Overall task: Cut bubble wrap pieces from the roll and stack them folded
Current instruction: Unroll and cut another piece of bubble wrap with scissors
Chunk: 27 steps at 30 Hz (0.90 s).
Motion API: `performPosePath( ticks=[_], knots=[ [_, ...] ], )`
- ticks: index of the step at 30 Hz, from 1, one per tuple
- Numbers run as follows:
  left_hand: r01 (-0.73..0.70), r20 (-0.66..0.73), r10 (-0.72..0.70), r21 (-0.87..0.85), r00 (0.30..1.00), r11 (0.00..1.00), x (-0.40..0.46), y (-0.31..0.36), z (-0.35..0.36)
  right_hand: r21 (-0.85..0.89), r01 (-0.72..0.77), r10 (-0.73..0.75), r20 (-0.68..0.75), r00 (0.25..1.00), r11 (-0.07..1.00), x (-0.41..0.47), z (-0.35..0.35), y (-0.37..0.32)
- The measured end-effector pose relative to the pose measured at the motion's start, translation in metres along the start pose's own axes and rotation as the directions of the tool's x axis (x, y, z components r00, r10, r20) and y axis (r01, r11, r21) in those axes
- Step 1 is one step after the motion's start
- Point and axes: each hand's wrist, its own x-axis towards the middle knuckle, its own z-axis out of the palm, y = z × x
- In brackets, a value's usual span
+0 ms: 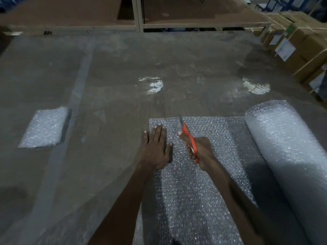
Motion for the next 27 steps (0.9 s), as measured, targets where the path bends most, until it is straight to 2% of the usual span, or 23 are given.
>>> performPosePath(
  ticks=[10,14,18,21,24,27],
  knots=[
    [-0.004,0.01,0.004,-0.005,1.0,1.0,-0.003,0.0,-0.006,-0.016,0.039,-0.039,-0.003,0.999,0.999,-0.007,-0.003,0.005],
    [-0.01,0.024,0.011,-0.037,1.0,0.999,-0.007,-0.004,-0.014,-0.086,0.107,-0.107,0.01,0.994,0.99,-0.036,-0.008,0.007],
    [-0.023,-0.056,0.016,-0.127,0.998,0.992,-0.022,-0.01,-0.02,-0.088,0.175,-0.173,0.029,0.984,0.981,-0.068,-0.016,0.016],
    [-0.03,-0.051,0.023,-0.15,0.998,0.988,-0.044,-0.009,-0.021,-0.074,0.256,-0.258,-0.012,0.966,0.964,-0.091,-0.024,0.029],
    [-0.044,-0.078,0.029,-0.2,0.997,0.979,-0.074,-0.003,-0.015,-0.253,0.325,-0.369,-0.15,0.917,0.911,-0.107,-0.033,0.045],
    [-0.077,-0.075,0.065,-0.18,0.995,0.981,-0.108,0.009,-0.006,-0.555,0.326,-0.524,-0.245,0.816,0.765,-0.114,-0.043,0.06]
  ],
)
